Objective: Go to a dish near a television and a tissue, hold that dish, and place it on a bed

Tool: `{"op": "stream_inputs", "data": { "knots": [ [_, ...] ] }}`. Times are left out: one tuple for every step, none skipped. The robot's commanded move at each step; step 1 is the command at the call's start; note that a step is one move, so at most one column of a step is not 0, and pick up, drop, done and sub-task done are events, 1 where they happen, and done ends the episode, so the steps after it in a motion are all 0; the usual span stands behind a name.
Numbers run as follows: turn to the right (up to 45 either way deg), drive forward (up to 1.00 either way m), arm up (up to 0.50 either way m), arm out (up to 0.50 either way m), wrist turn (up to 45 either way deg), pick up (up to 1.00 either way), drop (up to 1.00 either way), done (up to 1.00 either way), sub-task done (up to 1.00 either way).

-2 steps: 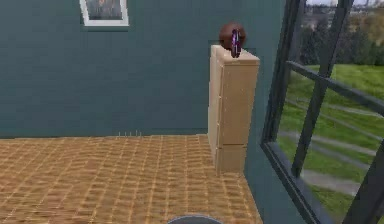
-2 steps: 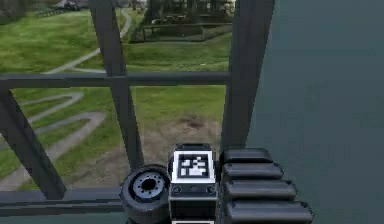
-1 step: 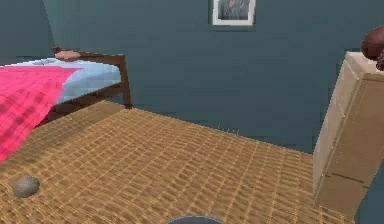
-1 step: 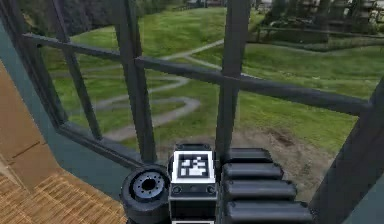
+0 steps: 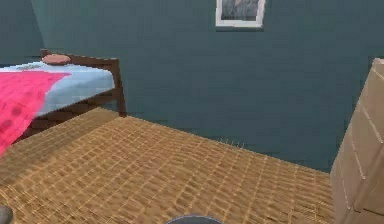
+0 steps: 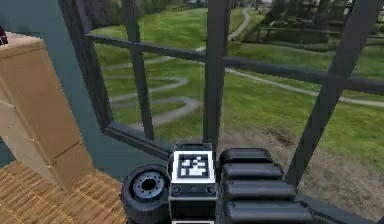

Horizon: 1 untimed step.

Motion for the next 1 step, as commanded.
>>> {"op": "stream_inputs", "data": {
  "knots": [
    [-33.0,0.0,0.0,0.0,0.0,0.0,0.0,0.0,0.0]
  ]
}}
